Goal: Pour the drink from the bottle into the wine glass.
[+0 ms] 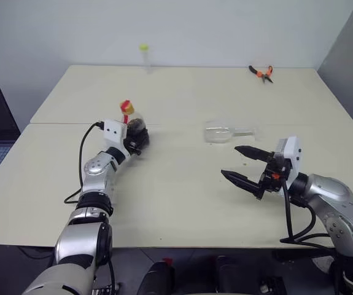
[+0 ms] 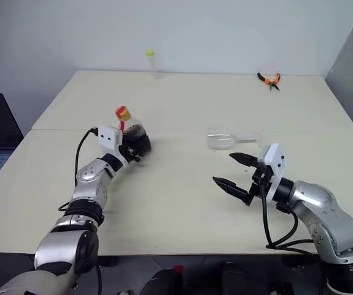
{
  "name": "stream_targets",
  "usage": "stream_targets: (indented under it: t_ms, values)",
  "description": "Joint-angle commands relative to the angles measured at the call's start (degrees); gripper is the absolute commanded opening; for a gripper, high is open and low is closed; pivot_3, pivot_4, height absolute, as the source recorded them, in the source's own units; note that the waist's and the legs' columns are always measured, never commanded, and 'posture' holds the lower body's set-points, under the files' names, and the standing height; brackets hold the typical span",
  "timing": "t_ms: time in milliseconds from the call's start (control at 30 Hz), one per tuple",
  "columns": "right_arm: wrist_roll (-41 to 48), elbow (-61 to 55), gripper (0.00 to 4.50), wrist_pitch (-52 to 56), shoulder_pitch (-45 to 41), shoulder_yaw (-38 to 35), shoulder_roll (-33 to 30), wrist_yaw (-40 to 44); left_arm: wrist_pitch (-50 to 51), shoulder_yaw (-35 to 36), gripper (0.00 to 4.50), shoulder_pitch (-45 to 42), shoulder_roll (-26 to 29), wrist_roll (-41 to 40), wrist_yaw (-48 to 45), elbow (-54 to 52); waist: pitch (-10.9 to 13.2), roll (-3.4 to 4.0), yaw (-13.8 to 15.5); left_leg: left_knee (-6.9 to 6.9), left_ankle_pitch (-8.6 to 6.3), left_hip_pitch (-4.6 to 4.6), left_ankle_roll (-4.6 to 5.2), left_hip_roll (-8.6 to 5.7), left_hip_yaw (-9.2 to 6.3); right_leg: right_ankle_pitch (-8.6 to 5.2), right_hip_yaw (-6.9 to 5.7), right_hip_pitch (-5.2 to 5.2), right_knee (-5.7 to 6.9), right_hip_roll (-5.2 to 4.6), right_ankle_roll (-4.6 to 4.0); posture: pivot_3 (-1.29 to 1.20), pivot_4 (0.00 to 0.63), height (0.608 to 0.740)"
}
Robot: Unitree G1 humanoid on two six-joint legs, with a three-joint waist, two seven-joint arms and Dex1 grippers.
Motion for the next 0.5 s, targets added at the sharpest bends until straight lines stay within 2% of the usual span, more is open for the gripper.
stream_targets:
  t_ms: [33, 167, 300, 367, 500]
  values:
    - [2.8, -5.52, 4.5, 1.08, 1.74, -3.39, -0.66, -1.72, 4.67, -4.2, 1.8, 3.56, -0.99, -2.57, -5.88, -16.17, 0.0, 0.0, 0.1, 0.0, 0.0, -0.01, 0.0, 0.0, -0.01, 0.0, 0.01, 0.0, -0.01, -0.01, 0.0, 0.0, 0.15, 0.74]
    - [6.25, -12.07, 4.5, 3.67, 5.42, -5.76, -0.76, -5.21, 14.19, -10.59, 1.8, 9.07, -1.25, -5.06, -12.68, -30.46, 0.0, 0.0, 0.07, -0.01, -0.03, 0.0, 0.05, 0.04, -0.02, 0.0, 0.03, 0.0, -0.01, -0.05, 0.0, 0.0, 0.15, 0.74]
    - [8.15, -16.9, 4.5, 5.51, 7.53, -6.31, -0.62, -9.04, 22.15, -16.56, 1.8, 11.8, -0.3, -6.66, -18.6, -40.03, 0.0, 0.01, 0.05, -0.01, -0.04, 0.04, 0.07, 0.07, -0.05, 0.0, 0.0, 0.03, 0.06, 0.01, 0.0, 0.0, 0.15, 0.74]
    - [9.63, -19.19, 4.5, 6.78, 7.22, -7.09, -0.41, -12.25, 24.76, -20.37, 1.8, 11.79, 0.71, -5.96, -22.02, -42.75, 0.0, 0.01, -0.02, -0.01, -0.04, 0.08, 0.08, 0.08, -0.05, 0.0, 0.01, 0.05, 0.07, 0.07, 0.0, 0.0, 0.15, 0.74]
    - [12.23, -22.05, 4.5, 9.49, 6.52, -7.36, -1.75, -16.33, 25.5, -23.81, 1.8, 10.05, 1.72, -3.59, -24.65, -41.51, 0.0, 0.01, -0.09, -0.02, -0.04, 0.1, 0.08, 0.07, -0.03, -0.01, 0.01, 0.06, 0.07, 0.12, 0.0, 0.0, 0.15, 0.74]
